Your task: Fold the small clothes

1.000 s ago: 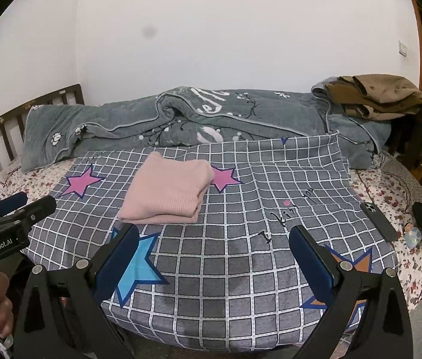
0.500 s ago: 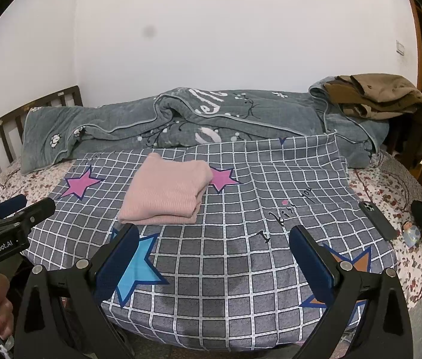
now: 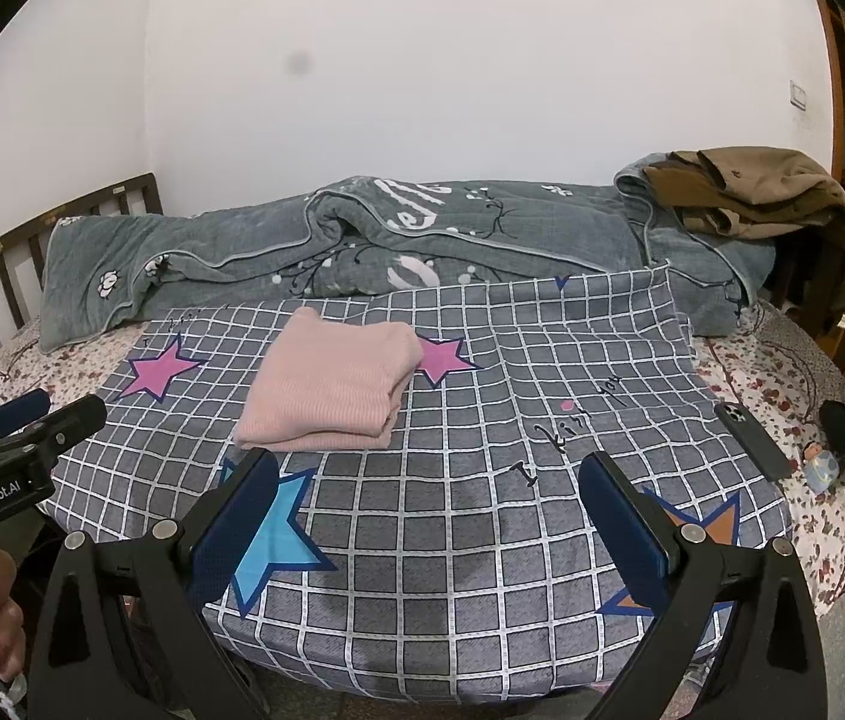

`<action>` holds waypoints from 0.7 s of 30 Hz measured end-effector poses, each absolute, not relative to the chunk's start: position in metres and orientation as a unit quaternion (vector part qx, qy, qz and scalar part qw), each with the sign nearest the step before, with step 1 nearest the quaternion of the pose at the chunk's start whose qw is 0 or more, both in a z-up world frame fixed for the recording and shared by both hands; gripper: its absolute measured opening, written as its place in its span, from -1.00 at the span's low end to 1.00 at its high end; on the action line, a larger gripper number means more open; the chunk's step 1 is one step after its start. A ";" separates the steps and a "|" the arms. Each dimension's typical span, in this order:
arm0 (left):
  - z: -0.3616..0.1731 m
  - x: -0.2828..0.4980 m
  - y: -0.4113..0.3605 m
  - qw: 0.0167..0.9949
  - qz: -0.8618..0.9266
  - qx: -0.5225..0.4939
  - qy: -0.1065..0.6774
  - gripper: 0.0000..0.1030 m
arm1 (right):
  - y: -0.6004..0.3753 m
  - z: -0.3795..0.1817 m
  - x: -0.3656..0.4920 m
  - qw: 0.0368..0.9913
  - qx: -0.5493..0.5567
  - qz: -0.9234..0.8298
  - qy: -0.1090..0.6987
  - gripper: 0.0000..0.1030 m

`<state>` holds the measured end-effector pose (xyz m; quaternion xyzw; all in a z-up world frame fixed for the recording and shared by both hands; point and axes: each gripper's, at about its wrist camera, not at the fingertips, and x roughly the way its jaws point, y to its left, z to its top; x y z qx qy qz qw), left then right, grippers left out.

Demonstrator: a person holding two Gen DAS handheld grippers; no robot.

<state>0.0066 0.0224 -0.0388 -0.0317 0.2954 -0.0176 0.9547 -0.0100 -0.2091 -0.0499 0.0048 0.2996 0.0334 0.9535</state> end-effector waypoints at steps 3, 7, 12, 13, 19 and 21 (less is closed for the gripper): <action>-0.039 0.007 0.022 0.955 -0.017 -0.031 0.295 0.60 | -0.209 -0.050 -0.010 0.953 0.005 0.034 0.300 0.92; -0.038 0.006 0.022 0.955 -0.016 -0.030 0.294 0.60 | -0.210 -0.049 -0.011 0.954 0.005 0.033 0.299 0.92; -0.037 0.006 0.022 0.955 -0.016 -0.031 0.294 0.60 | -0.211 -0.049 -0.011 0.954 0.005 0.033 0.299 0.92; -0.037 0.007 0.022 0.955 -0.017 -0.031 0.294 0.60 | -0.210 -0.050 -0.011 0.954 0.004 0.032 0.299 0.92; -0.037 0.006 0.022 0.955 -0.016 -0.031 0.294 0.60 | -0.211 -0.049 -0.012 0.954 0.006 0.032 0.298 0.92; -0.038 0.006 0.022 0.955 -0.016 -0.031 0.294 0.60 | -0.212 -0.049 -0.012 0.954 0.005 0.031 0.298 0.92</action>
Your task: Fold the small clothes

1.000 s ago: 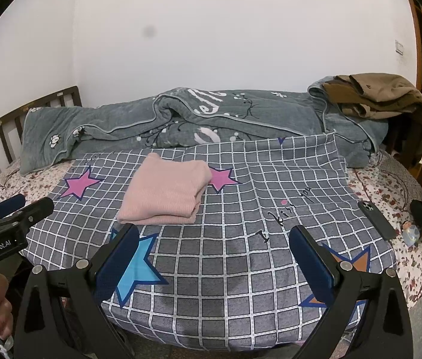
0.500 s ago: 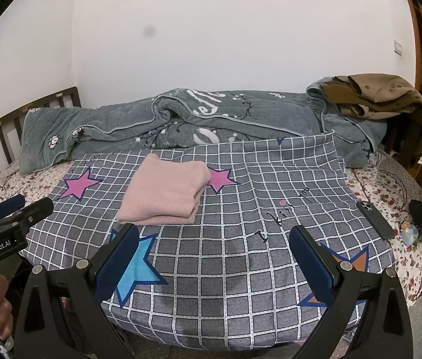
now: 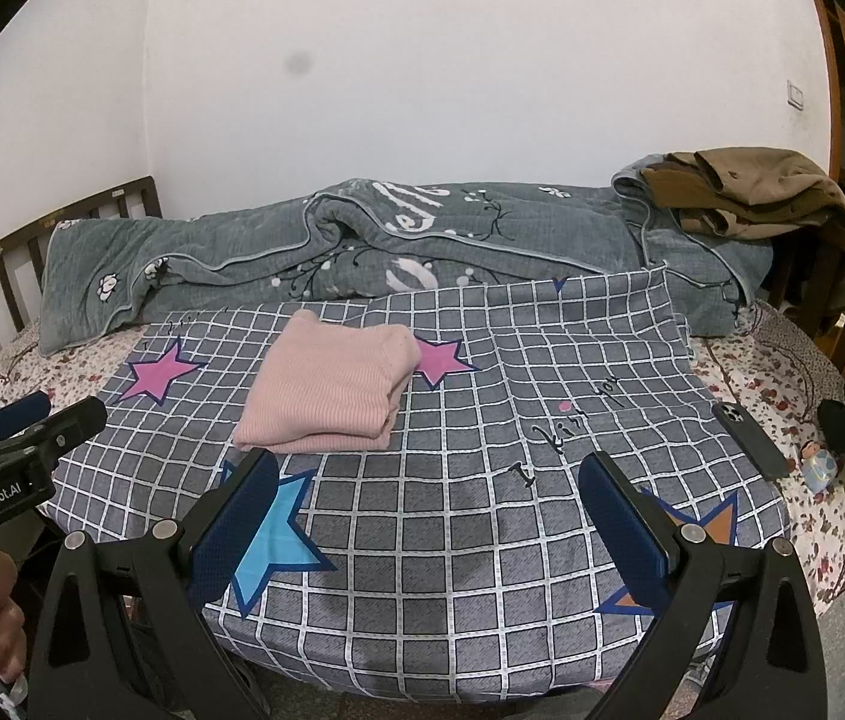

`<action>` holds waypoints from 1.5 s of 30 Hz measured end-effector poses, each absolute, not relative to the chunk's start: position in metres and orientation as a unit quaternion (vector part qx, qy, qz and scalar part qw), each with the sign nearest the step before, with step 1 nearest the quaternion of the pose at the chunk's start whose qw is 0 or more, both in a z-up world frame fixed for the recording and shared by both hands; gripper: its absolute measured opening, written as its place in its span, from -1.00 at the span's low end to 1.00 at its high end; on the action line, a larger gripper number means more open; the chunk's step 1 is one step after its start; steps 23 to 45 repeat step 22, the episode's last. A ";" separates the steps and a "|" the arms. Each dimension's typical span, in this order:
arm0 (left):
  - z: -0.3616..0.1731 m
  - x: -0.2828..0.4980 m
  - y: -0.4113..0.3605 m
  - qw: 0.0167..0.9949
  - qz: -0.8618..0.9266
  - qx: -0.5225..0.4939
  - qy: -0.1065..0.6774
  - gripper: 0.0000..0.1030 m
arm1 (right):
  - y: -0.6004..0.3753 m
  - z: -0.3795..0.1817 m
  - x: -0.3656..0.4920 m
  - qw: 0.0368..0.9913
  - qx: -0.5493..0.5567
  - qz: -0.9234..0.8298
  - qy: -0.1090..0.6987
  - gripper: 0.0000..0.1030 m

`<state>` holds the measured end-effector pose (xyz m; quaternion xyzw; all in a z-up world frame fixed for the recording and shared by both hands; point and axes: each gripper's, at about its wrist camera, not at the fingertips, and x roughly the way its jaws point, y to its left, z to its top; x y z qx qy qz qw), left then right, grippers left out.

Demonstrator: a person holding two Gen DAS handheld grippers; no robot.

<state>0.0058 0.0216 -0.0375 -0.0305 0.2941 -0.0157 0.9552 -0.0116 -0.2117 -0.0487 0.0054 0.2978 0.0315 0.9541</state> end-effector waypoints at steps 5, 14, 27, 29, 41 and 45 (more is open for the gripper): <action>-0.038 0.006 0.021 0.955 -0.015 -0.031 0.294 0.60 | -0.212 -0.048 -0.013 0.954 0.007 0.030 0.298 0.92; -0.036 0.005 0.021 0.956 -0.016 -0.031 0.293 0.60 | -0.212 -0.048 -0.013 0.954 0.007 0.031 0.298 0.92; -0.034 0.007 0.022 0.956 -0.020 -0.032 0.293 0.60 | -0.212 -0.048 -0.013 0.954 0.007 0.031 0.298 0.92; -0.034 0.007 0.022 0.956 -0.020 -0.032 0.293 0.60 | -0.212 -0.048 -0.013 0.954 0.007 0.031 0.298 0.92; -0.034 0.007 0.022 0.956 -0.020 -0.032 0.293 0.60 | -0.212 -0.048 -0.013 0.954 0.007 0.031 0.298 0.92; -0.034 0.007 0.022 0.956 -0.020 -0.032 0.293 0.60 | -0.212 -0.048 -0.013 0.954 0.007 0.031 0.298 0.92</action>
